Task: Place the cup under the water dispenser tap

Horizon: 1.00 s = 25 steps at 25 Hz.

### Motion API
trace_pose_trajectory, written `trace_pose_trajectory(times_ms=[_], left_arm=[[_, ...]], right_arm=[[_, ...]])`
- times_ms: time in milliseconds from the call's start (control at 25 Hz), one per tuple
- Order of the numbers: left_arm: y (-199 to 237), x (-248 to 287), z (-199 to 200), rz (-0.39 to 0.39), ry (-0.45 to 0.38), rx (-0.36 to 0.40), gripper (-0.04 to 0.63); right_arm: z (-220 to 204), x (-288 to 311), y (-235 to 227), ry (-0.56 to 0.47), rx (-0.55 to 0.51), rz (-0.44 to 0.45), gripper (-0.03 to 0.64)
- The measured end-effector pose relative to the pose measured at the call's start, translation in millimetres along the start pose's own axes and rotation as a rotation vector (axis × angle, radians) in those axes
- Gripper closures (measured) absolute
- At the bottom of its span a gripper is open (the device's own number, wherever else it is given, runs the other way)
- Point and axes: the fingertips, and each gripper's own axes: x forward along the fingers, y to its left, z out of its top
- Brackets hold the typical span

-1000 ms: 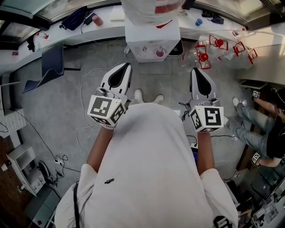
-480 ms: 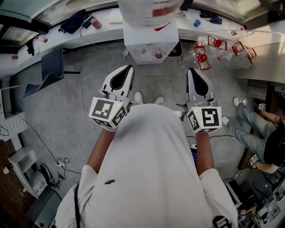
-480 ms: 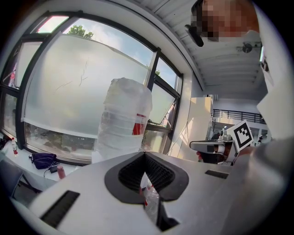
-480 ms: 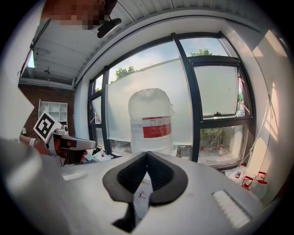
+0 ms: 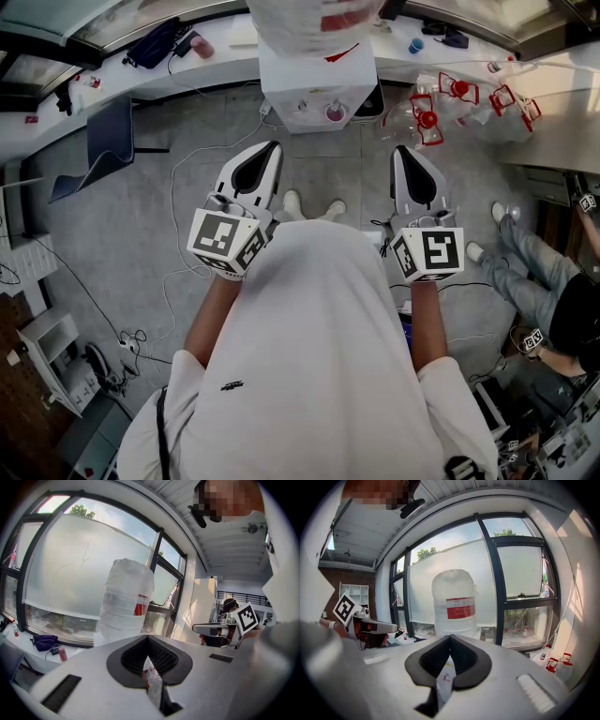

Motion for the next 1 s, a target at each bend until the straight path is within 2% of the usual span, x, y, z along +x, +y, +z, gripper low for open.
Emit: trace_pose_trajectory(times_ms=[1000], left_arm=[[-1.3, 0.7, -2.4, 0.0, 0.005, 0.005, 0.589]], right_arm=[[-2.1, 4.4, -0.3, -0.003, -0.001, -0.003, 0.606]])
